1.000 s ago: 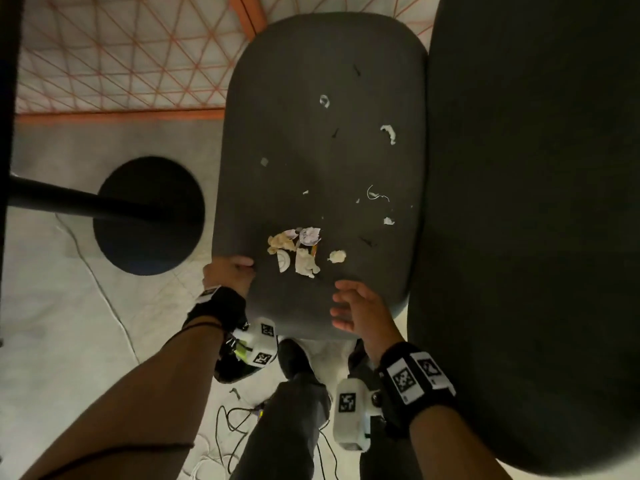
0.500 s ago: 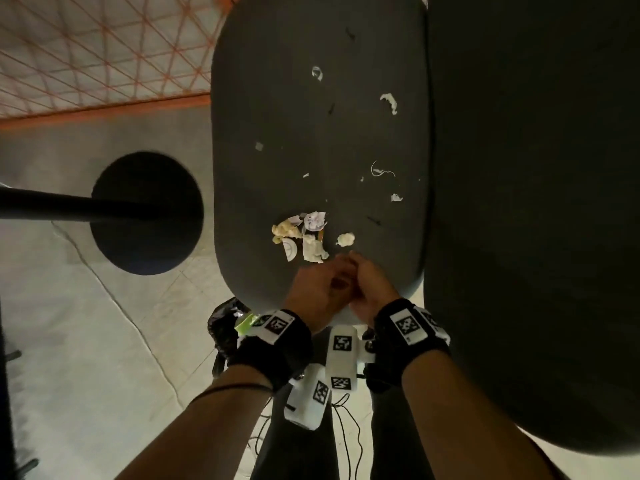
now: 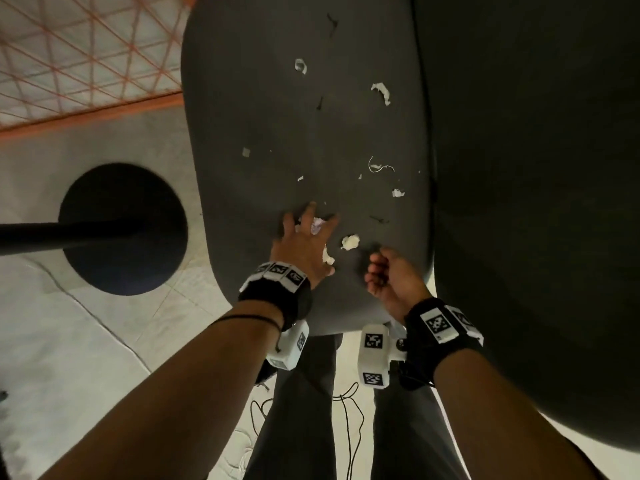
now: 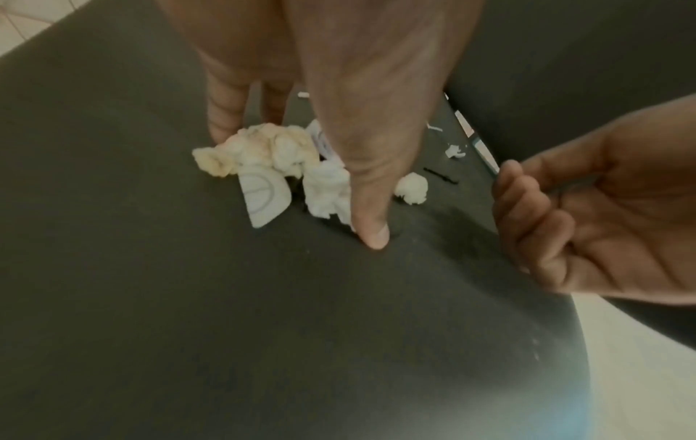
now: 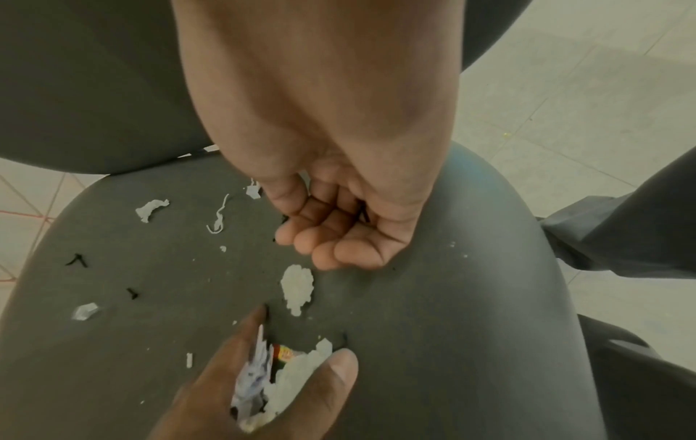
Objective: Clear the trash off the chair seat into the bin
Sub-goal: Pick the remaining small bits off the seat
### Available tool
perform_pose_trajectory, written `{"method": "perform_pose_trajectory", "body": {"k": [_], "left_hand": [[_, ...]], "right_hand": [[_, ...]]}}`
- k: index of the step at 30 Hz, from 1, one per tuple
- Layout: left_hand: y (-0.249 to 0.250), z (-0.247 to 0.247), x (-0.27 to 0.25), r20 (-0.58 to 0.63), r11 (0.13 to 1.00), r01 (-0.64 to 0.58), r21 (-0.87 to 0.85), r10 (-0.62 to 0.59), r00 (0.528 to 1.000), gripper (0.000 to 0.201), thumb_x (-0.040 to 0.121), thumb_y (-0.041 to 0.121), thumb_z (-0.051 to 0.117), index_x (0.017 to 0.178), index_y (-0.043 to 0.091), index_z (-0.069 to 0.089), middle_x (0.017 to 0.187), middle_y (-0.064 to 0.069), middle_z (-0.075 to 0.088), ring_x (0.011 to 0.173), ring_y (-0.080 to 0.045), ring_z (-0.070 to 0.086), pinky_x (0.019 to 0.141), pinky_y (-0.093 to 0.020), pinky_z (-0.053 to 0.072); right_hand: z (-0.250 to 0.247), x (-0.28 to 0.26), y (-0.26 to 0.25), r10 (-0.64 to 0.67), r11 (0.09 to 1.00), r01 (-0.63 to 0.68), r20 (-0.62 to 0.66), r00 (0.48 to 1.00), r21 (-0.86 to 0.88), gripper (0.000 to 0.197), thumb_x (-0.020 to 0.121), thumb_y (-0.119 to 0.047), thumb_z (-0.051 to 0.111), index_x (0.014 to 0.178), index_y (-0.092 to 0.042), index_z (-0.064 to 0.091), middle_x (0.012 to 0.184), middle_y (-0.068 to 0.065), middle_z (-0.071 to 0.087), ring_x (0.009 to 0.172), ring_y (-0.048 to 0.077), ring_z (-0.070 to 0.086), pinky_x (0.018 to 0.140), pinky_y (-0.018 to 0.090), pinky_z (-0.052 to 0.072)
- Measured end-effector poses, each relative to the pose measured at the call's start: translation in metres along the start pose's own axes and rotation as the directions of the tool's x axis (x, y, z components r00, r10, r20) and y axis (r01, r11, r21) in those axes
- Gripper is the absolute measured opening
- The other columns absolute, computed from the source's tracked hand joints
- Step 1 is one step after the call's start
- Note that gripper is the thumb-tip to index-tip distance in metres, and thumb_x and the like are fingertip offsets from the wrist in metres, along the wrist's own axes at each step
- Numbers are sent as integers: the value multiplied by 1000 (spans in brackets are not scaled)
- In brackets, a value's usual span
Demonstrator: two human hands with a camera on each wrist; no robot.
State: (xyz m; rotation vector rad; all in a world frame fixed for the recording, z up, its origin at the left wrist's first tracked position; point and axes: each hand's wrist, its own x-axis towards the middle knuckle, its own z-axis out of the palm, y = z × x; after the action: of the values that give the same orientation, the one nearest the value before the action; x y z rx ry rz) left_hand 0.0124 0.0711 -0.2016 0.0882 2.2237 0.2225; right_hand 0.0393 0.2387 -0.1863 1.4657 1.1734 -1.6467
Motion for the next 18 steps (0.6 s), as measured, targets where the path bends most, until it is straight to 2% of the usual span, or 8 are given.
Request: {"method": "perform_pose_trajectory", "body": {"k": [2, 5, 11, 13, 15, 18], "left_hand": [[-2, 10, -3, -80, 1000, -30, 8, 30, 996, 82, 80, 45, 70, 146, 43, 21, 159, 4, 3, 144, -34, 7, 104, -52, 41], [-12, 20, -10, -211, 994, -110, 25, 113, 971, 59, 86, 30, 66, 139, 34, 39, 153, 1, 23, 139, -29, 22, 92, -46, 51], [-31, 13, -5, -215, 970, -220, 101, 237, 947, 42, 88, 14, 61, 126, 30, 57, 135, 3, 47, 122, -26, 41, 79, -43, 56], [-32, 4, -2, -219, 969, -246, 37, 248, 944, 36, 85, 13, 62, 119, 26, 64, 129, 0, 53, 119, -26, 46, 81, -42, 54], [-31, -8, 2, -222, 971, -227, -76, 206, 953, 28, 82, 16, 66, 109, 23, 69, 123, -3, 60, 113, -27, 54, 87, -39, 51], [-25, -25, 0, -319, 925, -226, -305, 125, 940, 17, 77, 34, 70, 91, 25, 72, 99, -2, 68, 94, -25, 64, 81, -40, 53]], "right_hand": [[-4, 3, 2, -4, 1000, 4, -4, 1000, 24, 35, 99, -29, 48, 70, -12, 59, 57, 2, 54, 53, 14, 49, 57, 25, 44], [-6, 6, 5, -6, 998, 6, -5, 1000, 58, 34, 100, -28, 47, 73, -12, 60, 60, 2, 57, 57, 15, 53, 62, 27, 48], [5, 4, 10, 14, 998, -17, 39, 999, 61, 36, 100, -27, 45, 73, -10, 59, 68, 6, 57, 62, 18, 55, 66, 29, 49], [8, 3, 11, 16, 999, -19, 51, 999, 50, 36, 101, -27, 44, 73, -9, 59, 68, 7, 57, 63, 19, 55, 63, 29, 49], [13, 3, 13, 10, 999, -12, 65, 998, 31, 36, 101, -26, 43, 75, -9, 60, 69, 7, 57, 63, 20, 55, 63, 29, 49], [22, 0, 13, -2, 1000, 2, 110, 994, 1, 35, 101, -29, 42, 79, -9, 61, 70, 6, 56, 64, 19, 56, 64, 30, 48]]}}
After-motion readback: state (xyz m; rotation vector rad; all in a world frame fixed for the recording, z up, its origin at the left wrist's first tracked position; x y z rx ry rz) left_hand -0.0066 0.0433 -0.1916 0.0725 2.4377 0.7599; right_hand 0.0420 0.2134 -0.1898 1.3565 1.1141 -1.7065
